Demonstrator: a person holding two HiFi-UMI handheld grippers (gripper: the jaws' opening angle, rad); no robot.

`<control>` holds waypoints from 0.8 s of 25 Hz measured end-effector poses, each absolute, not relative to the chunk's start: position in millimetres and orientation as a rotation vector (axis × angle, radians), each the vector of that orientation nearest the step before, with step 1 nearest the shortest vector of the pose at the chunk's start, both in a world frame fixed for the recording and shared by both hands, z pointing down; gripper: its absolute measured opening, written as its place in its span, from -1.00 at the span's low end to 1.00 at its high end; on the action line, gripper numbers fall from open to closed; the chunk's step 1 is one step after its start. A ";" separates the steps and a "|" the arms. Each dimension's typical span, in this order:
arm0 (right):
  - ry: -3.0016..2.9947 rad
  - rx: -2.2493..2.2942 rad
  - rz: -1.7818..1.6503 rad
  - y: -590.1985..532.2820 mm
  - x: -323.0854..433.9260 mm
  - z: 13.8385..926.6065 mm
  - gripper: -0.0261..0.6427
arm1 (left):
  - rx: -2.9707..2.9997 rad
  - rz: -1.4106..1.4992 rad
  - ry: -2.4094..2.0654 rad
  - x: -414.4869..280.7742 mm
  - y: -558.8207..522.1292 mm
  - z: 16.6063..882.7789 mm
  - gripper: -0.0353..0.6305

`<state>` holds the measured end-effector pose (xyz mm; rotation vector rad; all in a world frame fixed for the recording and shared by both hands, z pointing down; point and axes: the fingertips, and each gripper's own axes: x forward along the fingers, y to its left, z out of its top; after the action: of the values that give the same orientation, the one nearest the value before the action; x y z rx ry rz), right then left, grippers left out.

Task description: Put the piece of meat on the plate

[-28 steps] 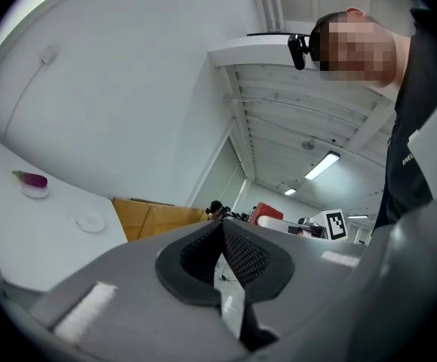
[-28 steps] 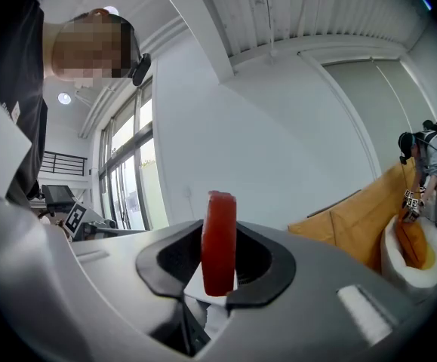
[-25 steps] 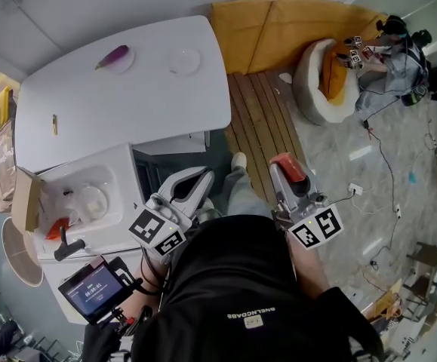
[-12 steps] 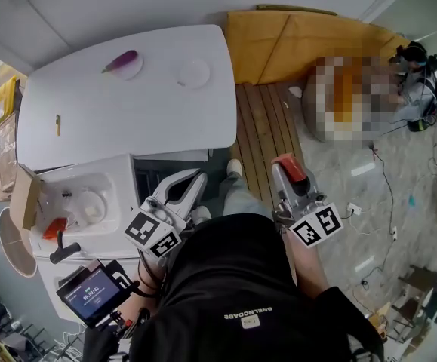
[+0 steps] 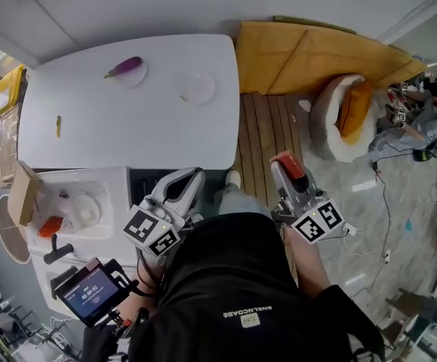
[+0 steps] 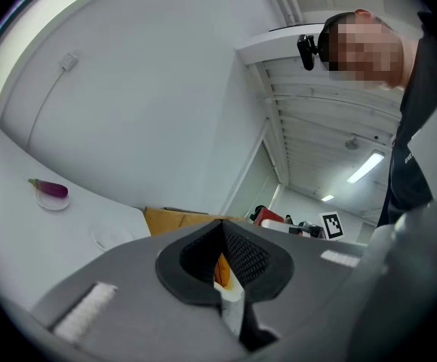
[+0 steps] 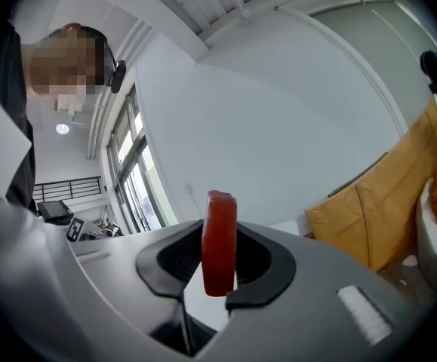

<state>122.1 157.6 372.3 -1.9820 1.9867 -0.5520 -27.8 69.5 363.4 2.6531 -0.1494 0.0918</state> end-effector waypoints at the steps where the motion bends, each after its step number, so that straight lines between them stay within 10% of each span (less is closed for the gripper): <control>1: 1.992 -1.965 -0.571 152.3 127.6 374.2 -0.64 | 2.650 0.093 -0.164 -23.7 66.3 364.0 -0.83; 20: 2.197 -1.666 -0.984 73.3 223.2 422.0 -0.64 | 2.561 0.096 -0.530 48.4 30.8 369.7 -0.83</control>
<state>223.2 73.3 422.0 -1.6663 2.1972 -0.9841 48.4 30.8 369.7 2.5606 -0.5297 0.0963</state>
